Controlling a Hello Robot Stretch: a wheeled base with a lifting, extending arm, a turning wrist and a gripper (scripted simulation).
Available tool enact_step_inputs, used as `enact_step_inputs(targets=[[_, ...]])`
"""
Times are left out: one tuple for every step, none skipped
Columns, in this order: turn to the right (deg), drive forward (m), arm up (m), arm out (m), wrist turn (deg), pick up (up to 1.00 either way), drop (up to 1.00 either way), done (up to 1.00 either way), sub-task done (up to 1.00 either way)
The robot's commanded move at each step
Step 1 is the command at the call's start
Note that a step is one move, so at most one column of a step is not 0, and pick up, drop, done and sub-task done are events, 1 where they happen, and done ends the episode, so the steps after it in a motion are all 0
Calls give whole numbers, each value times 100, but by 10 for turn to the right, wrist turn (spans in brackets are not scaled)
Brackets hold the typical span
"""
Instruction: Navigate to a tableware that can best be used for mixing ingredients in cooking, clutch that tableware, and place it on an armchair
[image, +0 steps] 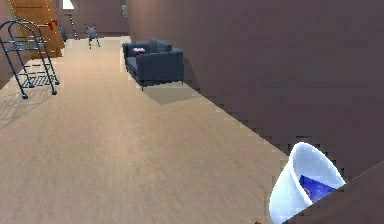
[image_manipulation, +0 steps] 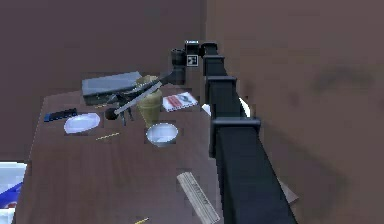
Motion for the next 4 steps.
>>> enact_step_inputs(targets=[[0, 0, 0, 0, 450, 0, 0, 0, 0], [0, 0, 0, 0, 90, 0, 0, 0, 0], [0, 0, -28, 0, 0, 0, 0, 0, 0], [0, 0, 0, 0, 0, 100, 0, 0, 0]])
